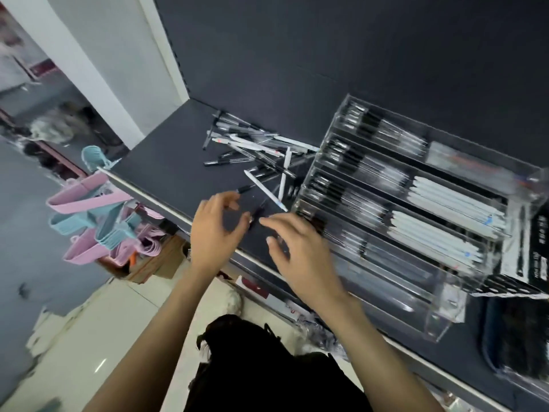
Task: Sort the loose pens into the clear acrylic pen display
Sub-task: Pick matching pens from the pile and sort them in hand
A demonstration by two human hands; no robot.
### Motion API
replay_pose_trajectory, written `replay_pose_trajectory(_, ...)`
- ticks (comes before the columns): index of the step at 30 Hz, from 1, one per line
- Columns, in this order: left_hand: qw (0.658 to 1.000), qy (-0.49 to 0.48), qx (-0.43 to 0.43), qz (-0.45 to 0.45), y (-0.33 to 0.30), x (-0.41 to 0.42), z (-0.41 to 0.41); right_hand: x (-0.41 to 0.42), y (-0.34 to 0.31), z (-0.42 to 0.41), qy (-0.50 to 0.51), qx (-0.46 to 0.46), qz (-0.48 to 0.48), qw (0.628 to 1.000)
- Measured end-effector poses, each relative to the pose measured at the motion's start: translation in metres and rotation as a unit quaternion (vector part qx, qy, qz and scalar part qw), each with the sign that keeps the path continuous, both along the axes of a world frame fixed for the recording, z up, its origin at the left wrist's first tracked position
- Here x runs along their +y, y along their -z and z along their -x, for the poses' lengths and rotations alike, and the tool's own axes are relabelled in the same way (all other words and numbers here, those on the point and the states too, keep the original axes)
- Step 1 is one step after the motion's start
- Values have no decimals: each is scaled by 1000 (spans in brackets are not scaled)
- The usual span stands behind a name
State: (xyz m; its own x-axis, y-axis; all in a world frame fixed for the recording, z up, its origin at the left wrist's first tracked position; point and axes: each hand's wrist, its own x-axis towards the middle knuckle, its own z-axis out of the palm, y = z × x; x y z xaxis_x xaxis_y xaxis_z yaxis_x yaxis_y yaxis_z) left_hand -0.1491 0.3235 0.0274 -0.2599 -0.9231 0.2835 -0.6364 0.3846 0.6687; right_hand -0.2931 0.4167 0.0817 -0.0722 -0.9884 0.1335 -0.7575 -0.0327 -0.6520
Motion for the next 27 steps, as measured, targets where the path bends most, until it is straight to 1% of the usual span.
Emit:
replay_pose_trajectory(1, 997, 17, -63, -29, 10, -16, -8, -18, 7, -12, 1, 16, -40, 999)
replay_pose_trajectory(3, 980, 58, -176, -78, 24, -41, -8, -55, 25, -28, 34, 66, -102, 992)
replay_pose_trajectory(5, 960, 96, -244, -97, 36, -60, 4, -91, 43, -35, 92, 112, -148, 978)
replay_pose_trajectory(8, 941, 145, -291, -90, 46, -84, 21, -131, 69, -34, 191, 167, -219, 942)
replay_pose_trajectory(10, 936, 164, -301, -78, 49, -99, 24, -148, 81, -30, 246, 185, -254, 917)
replay_pose_trajectory(13, 934, 203, -285, -73, 50, -118, 20, -163, 90, -23, 299, 218, -261, 892)
replay_pose_trajectory(15, 925, 231, -291, -73, 47, -127, 15, -170, 90, -23, 316, 235, -256, 883)
replay_pose_trajectory(17, 908, 252, -329, -63, 45, -134, 13, -176, 90, -26, 332, 219, -262, 879)
replay_pose_trajectory(20, 867, 268, -418, -46, 44, -136, 12, -180, 90, -32, 348, 149, -292, 878)
replay_pose_trajectory(23, 840, 268, -466, -74, 46, -138, 12, -177, 89, -32, 358, 122, -322, 868)
replay_pose_trajectory(25, 838, 272, -466, -78, 45, -137, 10, -173, 84, -30, 372, 90, -326, 864)
replay_pose_trajectory(27, 849, 280, -441, -73, 42, -139, 5, -168, 76, -25, 378, 41, -317, 869)
